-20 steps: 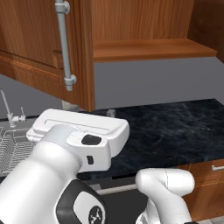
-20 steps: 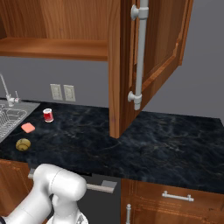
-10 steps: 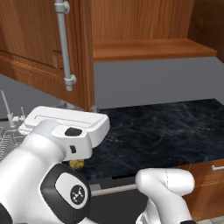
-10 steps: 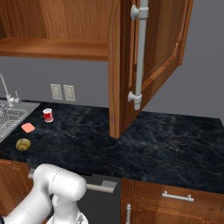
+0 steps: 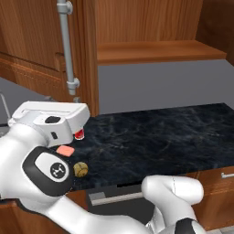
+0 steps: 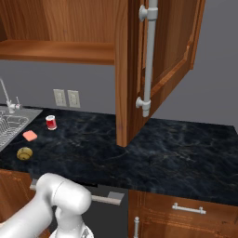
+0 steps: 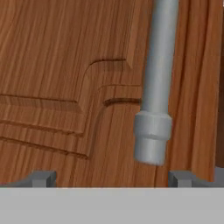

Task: Open the cabinet. Pick the bar soap and place it next to the sink. Then close the cabinet.

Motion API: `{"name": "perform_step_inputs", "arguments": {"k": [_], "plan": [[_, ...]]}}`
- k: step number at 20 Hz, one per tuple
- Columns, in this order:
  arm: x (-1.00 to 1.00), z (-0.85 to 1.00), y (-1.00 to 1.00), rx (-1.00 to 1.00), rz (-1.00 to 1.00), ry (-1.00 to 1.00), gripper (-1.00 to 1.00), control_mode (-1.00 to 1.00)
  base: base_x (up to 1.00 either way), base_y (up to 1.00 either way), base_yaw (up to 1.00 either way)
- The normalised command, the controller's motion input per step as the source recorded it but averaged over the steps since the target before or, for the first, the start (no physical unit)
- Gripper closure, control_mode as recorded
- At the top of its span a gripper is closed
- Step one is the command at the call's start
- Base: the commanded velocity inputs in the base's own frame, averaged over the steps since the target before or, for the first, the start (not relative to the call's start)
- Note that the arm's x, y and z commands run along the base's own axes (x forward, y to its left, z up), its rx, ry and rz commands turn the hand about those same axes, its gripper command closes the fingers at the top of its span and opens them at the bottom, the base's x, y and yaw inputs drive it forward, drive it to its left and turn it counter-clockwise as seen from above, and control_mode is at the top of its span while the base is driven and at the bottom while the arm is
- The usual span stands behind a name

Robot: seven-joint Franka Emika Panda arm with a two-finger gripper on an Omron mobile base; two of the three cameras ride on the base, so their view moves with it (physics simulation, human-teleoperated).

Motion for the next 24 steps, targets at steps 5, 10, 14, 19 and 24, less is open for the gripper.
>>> {"name": "perform_step_inputs", "arguments": {"k": [5, 10, 14, 19, 24], "plan": [[0.23, 0.00, 0.23, -0.02, -0.05, -0.02, -1.00, -1.00, 0.00, 0.00, 0.00], [0.00, 0.00, -0.07, 0.00, -0.08, -0.07, -1.00, -1.00, 0.00, 0.00, 0.00], [0.14, 0.00, -0.33, 0.00, -0.04, -0.01, -1.00, -1.00, 0.00, 0.00, 0.00], [0.27, 0.01, -0.34, 0.00, 0.00, 0.00, -1.00, -1.00, 0.00, 0.00, 0.00], [0.20, 0.03, -0.32, 0.00, 0.01, 0.00, -1.00, -1.00, 0.00, 0.00, 0.00]]}}
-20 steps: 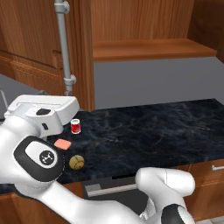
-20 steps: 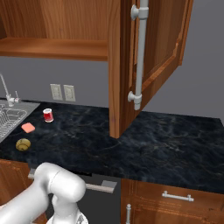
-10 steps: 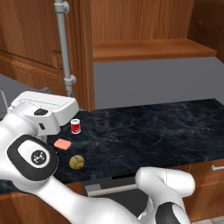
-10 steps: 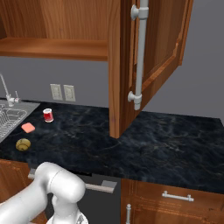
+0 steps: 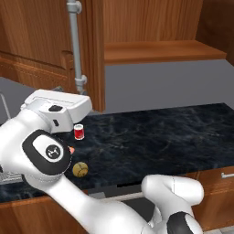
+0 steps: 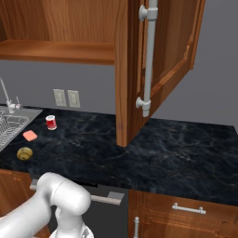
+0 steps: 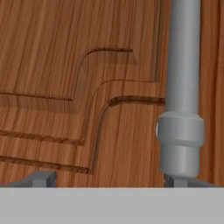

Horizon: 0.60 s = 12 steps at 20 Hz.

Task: Open the cabinet. Pick the bar soap and place it next to the sink. Then close the cabinet.

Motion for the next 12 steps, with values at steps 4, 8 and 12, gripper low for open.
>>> {"name": "perform_step_inputs", "arguments": {"k": [4, 8, 12], "plan": [[0.06, 0.08, -0.23, 0.00, 0.04, 0.00, -1.00, -1.00, 0.00, 0.00, 0.00], [0.02, 0.06, -0.39, 0.00, 0.05, 0.00, -1.00, -1.00, 0.00, 0.00, 0.00], [0.00, 0.04, -0.61, 0.03, 0.07, 0.00, -1.00, -1.00, 0.00, 0.00, 0.00]]}}
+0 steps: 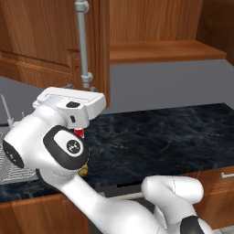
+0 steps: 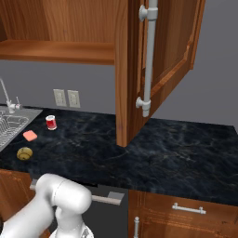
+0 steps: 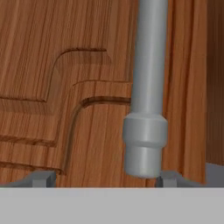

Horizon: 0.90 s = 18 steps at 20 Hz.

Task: Open the cabinet. Pick the bar soap and place it next to the sink. Then close the cabinet.

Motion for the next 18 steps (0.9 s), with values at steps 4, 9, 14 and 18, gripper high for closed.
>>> {"name": "perform_step_inputs", "arguments": {"k": [4, 9, 14, 18], "plan": [[0.18, 0.00, -0.85, 0.03, 0.06, 0.00, -1.00, -1.00, 0.00, 0.00, 0.00], [0.44, 0.13, -0.80, 0.00, 0.06, 0.01, -1.00, -1.00, 0.00, 0.00, 0.00], [0.73, 0.30, -0.45, 0.00, 0.15, 0.10, -1.00, -1.00, 0.00, 0.00, 0.00], [0.89, 0.35, -0.26, 0.00, 0.13, 0.18, -1.00, -1.00, 0.00, 0.00, 0.00]]}}
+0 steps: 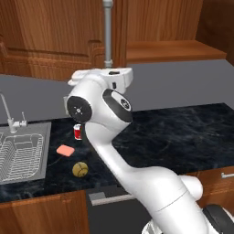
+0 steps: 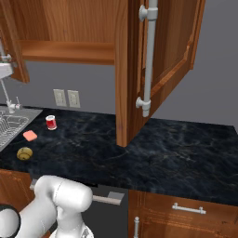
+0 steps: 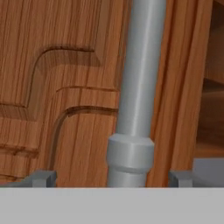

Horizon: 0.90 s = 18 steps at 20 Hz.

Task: Open the cabinet. Pick the bar soap and place it next to the sink. Then close the cabinet.

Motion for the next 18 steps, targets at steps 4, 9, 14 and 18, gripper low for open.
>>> {"name": "perform_step_inputs", "arguments": {"k": [4, 9, 14, 18], "plan": [[0.78, 0.29, -0.07, 0.00, 0.09, 0.16, -1.00, -1.00, 0.00, 0.00, 0.00], [0.62, 0.11, -0.02, 0.00, 0.08, 0.10, -1.00, -1.00, 0.00, 0.00, 0.00], [0.62, 0.00, -0.02, 0.00, 0.08, 0.11, -1.00, -1.00, 0.00, 0.00, 0.00], [0.65, 0.00, -0.03, 0.00, 0.08, 0.07, -1.00, -1.00, 0.00, 0.00, 0.00]]}}
